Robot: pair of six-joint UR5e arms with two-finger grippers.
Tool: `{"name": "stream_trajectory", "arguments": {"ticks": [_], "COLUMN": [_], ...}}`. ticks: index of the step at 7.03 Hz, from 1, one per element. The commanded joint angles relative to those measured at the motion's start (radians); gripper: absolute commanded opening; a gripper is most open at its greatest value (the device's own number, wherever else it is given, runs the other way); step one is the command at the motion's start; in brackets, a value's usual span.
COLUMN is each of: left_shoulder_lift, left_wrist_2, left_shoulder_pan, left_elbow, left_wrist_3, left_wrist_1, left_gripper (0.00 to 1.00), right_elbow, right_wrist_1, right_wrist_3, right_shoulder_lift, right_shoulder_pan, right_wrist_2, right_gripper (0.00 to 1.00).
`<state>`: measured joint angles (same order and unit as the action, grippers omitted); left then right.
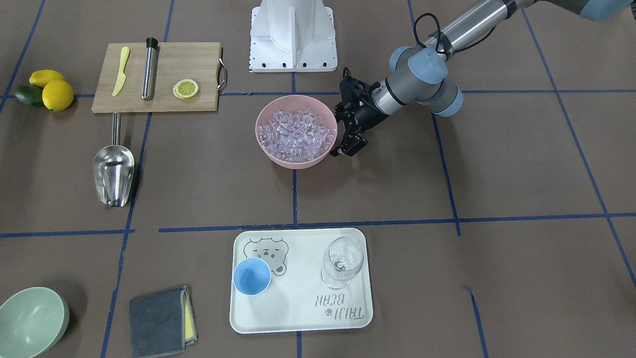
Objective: Put ice in cup with scoop
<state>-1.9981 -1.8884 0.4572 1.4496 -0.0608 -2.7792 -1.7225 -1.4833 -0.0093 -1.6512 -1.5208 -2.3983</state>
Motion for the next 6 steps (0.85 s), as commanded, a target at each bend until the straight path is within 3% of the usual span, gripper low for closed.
{"name": "stream_trajectory", "arguments": {"ticks": [1, 3, 6], "left_shoulder_lift": [-0.001, -0.001, -0.001], "left_wrist_2": [0.000, 0.000, 0.000], "left_shoulder_pan": [0.000, 0.000, 0.000], "left_elbow": [0.001, 0.003, 0.006], "left_wrist_3": [0.004, 0.007, 0.007], "left_wrist_1": [0.001, 0.000, -0.002], "left_gripper": [1.00, 1.00, 1.00], "right_elbow": [-0.046, -0.179, -0.296], "right_wrist_1": [0.000, 0.000, 0.026], "right_wrist_3": [0.008, 0.278, 0.512], "right_shoulder_lift": [0.001, -0.004, -0.002], "right_shoulder_pan": [0.020, 0.173, 0.414], "right_wrist_2": [-0.014, 0.002, 0.056], "right_gripper": [1.00, 1.00, 1.00]}}
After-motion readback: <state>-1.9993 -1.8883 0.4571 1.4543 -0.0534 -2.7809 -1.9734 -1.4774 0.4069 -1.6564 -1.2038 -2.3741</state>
